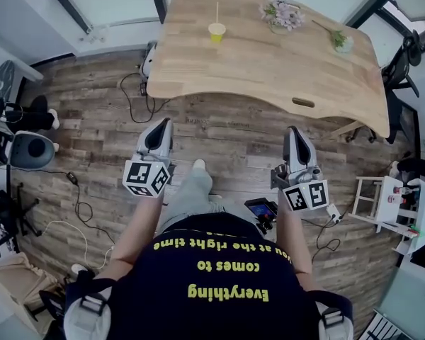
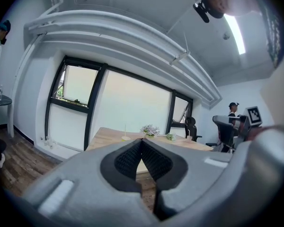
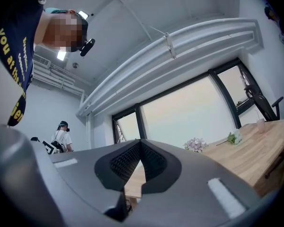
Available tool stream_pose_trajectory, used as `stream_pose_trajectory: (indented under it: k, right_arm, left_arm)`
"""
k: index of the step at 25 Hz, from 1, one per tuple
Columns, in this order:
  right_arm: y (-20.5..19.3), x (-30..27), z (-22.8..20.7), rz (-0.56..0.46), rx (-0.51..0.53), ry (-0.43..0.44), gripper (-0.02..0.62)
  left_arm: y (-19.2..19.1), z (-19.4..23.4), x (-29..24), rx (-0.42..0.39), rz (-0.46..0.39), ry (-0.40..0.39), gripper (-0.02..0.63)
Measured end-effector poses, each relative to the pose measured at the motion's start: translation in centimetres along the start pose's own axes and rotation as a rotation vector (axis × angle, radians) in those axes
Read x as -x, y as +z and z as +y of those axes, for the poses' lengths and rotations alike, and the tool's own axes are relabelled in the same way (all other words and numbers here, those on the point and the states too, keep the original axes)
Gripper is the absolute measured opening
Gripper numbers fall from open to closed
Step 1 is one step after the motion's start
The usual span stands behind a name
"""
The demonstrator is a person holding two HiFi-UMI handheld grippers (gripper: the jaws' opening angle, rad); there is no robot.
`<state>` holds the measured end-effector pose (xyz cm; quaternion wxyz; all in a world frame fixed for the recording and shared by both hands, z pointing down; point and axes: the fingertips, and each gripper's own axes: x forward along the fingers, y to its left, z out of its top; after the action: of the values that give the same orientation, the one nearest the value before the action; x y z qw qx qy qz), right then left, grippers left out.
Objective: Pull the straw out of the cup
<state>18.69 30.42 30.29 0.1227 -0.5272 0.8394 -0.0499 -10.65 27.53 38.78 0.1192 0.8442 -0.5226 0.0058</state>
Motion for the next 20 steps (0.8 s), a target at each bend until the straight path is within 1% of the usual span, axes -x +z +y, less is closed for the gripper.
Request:
stream_pose_trajectory:
  k: [9, 20]
  right_arm:
    - [-0.6, -4.1, -1.8, 0.003, -0.006, -0.030, 0.005]
    - [-1.4, -9.6, -1.9, -0.002, -0.007, -0.039, 0.005]
  left_arm:
    - [0.5, 2.3, -4.1, 0.011, 0.020, -0.015, 0.002]
    - [1.9, 6.4, -8.0, 0.011, 0.020, -0.038, 0.002]
